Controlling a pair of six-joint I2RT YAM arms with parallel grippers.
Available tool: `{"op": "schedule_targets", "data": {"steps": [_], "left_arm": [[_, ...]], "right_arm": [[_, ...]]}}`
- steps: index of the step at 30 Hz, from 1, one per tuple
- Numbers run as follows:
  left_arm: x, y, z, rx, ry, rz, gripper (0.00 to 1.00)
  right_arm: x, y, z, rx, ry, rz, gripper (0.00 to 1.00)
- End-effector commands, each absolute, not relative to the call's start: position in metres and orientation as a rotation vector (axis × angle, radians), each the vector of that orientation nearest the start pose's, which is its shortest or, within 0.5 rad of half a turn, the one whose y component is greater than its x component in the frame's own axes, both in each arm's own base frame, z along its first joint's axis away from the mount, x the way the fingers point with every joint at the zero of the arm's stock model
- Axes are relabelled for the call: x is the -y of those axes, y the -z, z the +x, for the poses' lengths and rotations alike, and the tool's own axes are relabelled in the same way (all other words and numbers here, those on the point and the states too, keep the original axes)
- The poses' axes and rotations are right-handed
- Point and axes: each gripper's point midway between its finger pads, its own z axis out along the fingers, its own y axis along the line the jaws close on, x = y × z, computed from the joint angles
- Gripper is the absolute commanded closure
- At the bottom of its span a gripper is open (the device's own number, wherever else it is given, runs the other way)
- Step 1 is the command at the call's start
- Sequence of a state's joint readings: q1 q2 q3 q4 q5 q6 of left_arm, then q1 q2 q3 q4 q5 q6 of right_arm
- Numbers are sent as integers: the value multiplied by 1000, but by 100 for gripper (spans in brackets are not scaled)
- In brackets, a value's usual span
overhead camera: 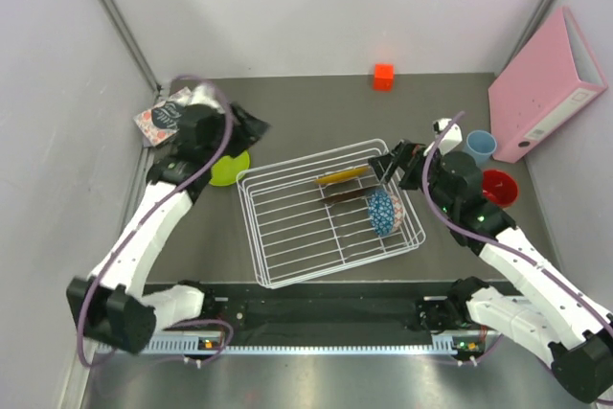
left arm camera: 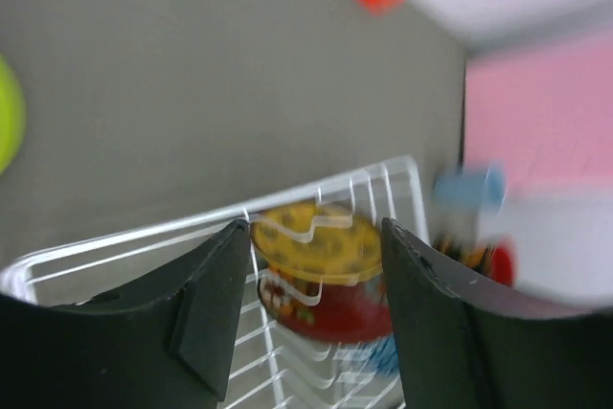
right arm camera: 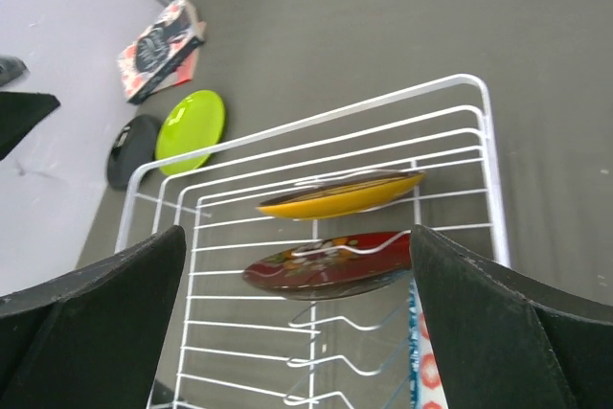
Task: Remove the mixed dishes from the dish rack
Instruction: Pick up the plate from the dish rack.
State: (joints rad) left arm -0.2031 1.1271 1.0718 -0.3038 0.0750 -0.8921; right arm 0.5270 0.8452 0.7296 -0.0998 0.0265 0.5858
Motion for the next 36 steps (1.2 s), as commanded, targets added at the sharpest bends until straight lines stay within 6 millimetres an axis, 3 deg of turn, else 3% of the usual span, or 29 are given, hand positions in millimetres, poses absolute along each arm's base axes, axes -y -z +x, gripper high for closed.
{"op": "schedule_targets", "data": {"steps": [1, 2, 3, 4, 8, 9, 13, 20, 25, 31, 34, 36], "left_arm": [[241, -259, 333, -2118, 783, 137, 39], [253, -257, 325, -2163, 709, 293, 39], [272, -231, 322, -2237, 673, 397, 40], [294, -225, 305, -2257, 669, 509, 40], [315, -214, 294, -2220, 660, 640, 40], [320, -220, 296, -2171, 684, 643, 39], [311, -228, 292, -2078, 689, 631, 39], [285, -242, 263, -1904, 685, 744, 36], [293, -224, 237, -1839, 781, 934, 38], [296, -192, 250, -1836, 692, 1035, 45], [302, -184, 258, -1803, 677, 1053, 46], [309, -191, 263, -1750, 684, 1049, 46]], "right_arm": [[-165, -282, 285, -1783, -671, 113, 0], [-164, -283, 285, -1783, -661, 115, 0], [-161, -287, 286, -1772, -648, 120, 0], [-158, -287, 287, -1773, -631, 131, 0], [-159, -293, 290, -1776, -623, 123, 0], [-160, -292, 290, -1781, -615, 107, 0], [-163, -277, 293, -1866, -543, 0, 1], [-158, -262, 296, -1905, -435, -105, 3], [-163, -248, 297, -1942, -449, -104, 3], [-169, -245, 299, -1956, -476, -101, 2], [-171, -248, 300, -1945, -487, -106, 2], [-173, -248, 300, -1940, -496, -108, 2]]}}
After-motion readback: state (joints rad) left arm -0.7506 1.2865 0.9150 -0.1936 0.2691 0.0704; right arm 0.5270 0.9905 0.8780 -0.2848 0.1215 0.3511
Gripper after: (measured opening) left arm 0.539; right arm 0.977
